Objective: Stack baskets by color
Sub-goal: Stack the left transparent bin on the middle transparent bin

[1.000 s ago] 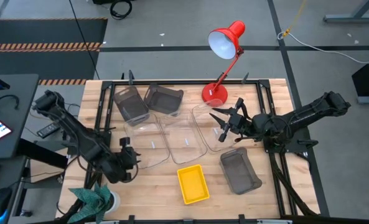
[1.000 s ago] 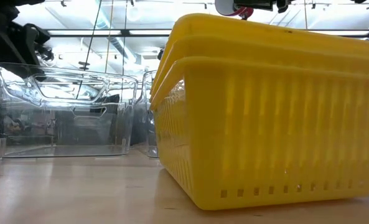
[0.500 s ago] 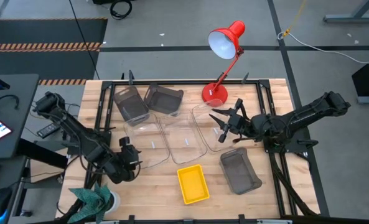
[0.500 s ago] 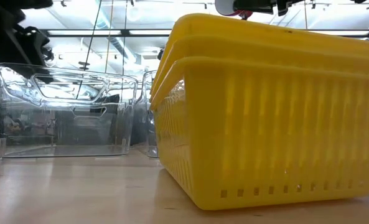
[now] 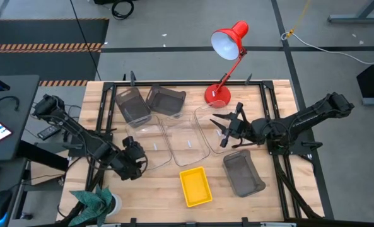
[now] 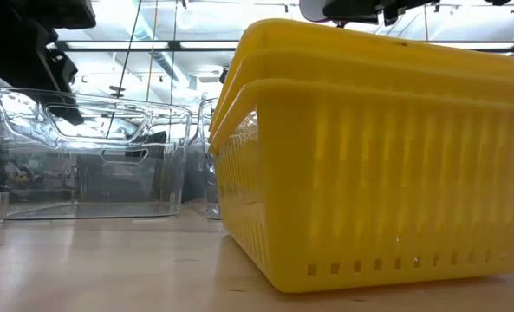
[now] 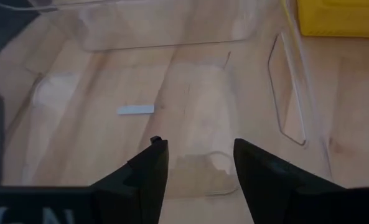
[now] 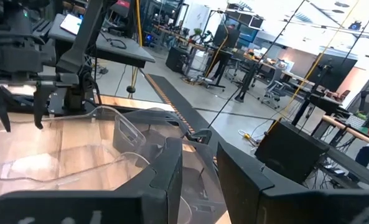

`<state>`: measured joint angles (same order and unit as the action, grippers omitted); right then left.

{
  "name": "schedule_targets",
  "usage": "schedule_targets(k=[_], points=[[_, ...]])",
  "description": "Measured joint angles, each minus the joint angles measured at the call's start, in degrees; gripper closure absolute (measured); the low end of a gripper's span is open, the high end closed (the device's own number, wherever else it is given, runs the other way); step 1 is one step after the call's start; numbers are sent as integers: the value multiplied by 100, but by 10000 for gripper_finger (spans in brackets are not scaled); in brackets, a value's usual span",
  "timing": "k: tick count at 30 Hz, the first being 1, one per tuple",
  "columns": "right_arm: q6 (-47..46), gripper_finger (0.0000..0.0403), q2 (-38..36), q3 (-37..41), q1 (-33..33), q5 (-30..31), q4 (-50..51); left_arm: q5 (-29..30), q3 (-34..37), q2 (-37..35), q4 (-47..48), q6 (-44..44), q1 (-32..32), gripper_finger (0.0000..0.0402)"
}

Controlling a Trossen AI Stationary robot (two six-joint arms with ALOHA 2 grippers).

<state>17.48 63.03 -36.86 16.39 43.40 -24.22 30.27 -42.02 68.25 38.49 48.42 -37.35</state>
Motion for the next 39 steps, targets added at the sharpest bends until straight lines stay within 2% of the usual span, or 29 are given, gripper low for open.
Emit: schedule_targets(k=[4, 11, 15, 18, 25, 32, 39], points=[[6, 298, 0, 0, 14, -4, -1, -37, -18, 1, -54, 0, -7, 214], [28, 298, 0, 0, -5, -3, -12, -170, -460, 158, 56, -108, 125, 214], [26, 298, 0, 0, 36, -17, -12, -196, -894, 633, 277, -161, 154, 214], [19, 298, 0, 0, 81, -73, -12, -249, -1394, 1121, 775, -181, 252, 214], [12, 298, 0, 0, 226, -68, -29, -639, -2356, 1908, 1669, -240, 418, 214], [35, 298, 0, 0, 477, -63, -31, -721, -2863, 2003, 2101, -211, 560, 214], [68, 298, 0, 0, 661, 68, -29, -1037, -2968, 2022, 1828, -251, 580, 214]])
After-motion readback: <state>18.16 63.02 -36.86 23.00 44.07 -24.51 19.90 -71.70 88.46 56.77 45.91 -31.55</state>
